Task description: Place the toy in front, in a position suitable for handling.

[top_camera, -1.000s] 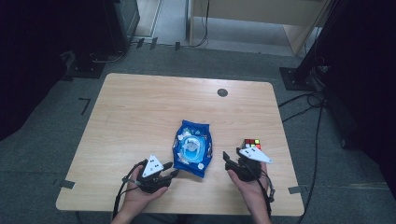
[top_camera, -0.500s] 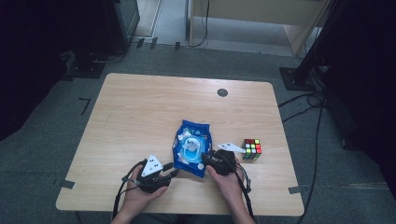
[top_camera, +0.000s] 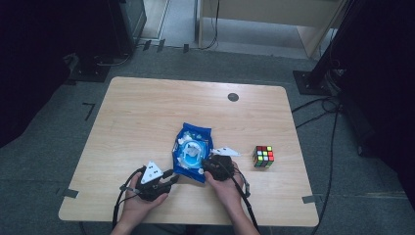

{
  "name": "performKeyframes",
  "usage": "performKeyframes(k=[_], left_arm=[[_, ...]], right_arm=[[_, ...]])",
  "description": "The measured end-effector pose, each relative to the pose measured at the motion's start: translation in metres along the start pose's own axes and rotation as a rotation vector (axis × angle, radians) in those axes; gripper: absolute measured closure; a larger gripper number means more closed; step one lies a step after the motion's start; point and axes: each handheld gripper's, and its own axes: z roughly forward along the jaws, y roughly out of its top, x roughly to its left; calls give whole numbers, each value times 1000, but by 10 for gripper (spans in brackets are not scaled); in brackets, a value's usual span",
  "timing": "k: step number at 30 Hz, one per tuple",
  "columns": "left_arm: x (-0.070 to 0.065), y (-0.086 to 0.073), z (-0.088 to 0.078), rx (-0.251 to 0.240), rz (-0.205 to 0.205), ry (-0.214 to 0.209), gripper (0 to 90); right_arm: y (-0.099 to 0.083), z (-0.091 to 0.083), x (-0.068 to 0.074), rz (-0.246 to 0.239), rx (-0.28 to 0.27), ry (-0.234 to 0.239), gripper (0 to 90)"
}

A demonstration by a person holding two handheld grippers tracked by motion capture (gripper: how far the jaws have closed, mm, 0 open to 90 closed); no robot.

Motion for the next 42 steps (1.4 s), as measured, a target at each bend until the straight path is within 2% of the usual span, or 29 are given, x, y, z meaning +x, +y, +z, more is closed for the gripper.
performKeyframes(k=[1, 2, 3, 4, 6, 7, 8, 9, 10, 11, 14, 17, 20, 21, 23, 26, 29, 32, 36, 38, 42], left_arm=[[6, -2, -5, -3, -12, 18, 662], [6, -2, -5, -3, -12, 18, 660], [14, -4, -10, -6, -32, 33, 658], [14, -4, -10, -6, -32, 33, 656], [21, -7, -15, -9, -49, 55, 655], [26, -9, -19, -10, -54, 70, 650], [29, -10, -21, -9, -55, 80, 650], [38, -13, -26, -13, -63, 97, 647], [38, -13, -26, -13, -63, 97, 646], [45, -15, -31, -18, -78, 116, 646], [53, -19, -37, -18, -94, 139, 642], [57, -21, -40, -18, -110, 144, 639], [61, -23, -41, -19, -119, 129, 622], [61, -23, -41, -19, -119, 129, 595], [63, -25, -42, -14, -89, 164, 536], [67, -28, -44, -8, -64, 166, 465], [73, -30, -48, -1, -87, 155, 425], [79, -34, -50, 16, -93, 160, 417], [85, -37, -53, 14, -137, 173, 399], [87, -38, -53, 19, -144, 177, 395], [84, -39, -48, 46, -124, 180, 389]], right_arm=[[4, 7, 8, -11, 3, 4, 641], [4, 7, 8, -11, 3, 4, 641], [7, 13, 16, -18, 3, 8, 639], [7, 13, 16, -18, 3, 8, 639], [10, 20, 25, -22, 3, 11, 635], [13, 28, 37, -27, 3, 14, 629], [13, 28, 37, -27, 3, 14, 629], [16, 34, 45, -40, 3, 20, 626], [16, 34, 45, -40, 3, 20, 626], [19, 41, 55, -54, 7, 22, 626], [24, 50, 68, -73, 8, 26, 626], [27, 54, 76, -79, 13, 35, 609], [32, 48, 74, -74, -13, 78, 548], [32, 48, 74, -74, -13, 78, 548], [37, 35, 66, -80, -38, 67, 489], [44, 18, 53, -77, -68, 48, 422], [51, -1, 38, -78, -95, 29, 360], [54, -20, 23, -95, -126, -22, 305], [56, -45, 0, -107, -173, -88, 257], [55, -56, -14, -104, -195, -113, 237], [49, -75, -42, -103, -230, -166, 173]])
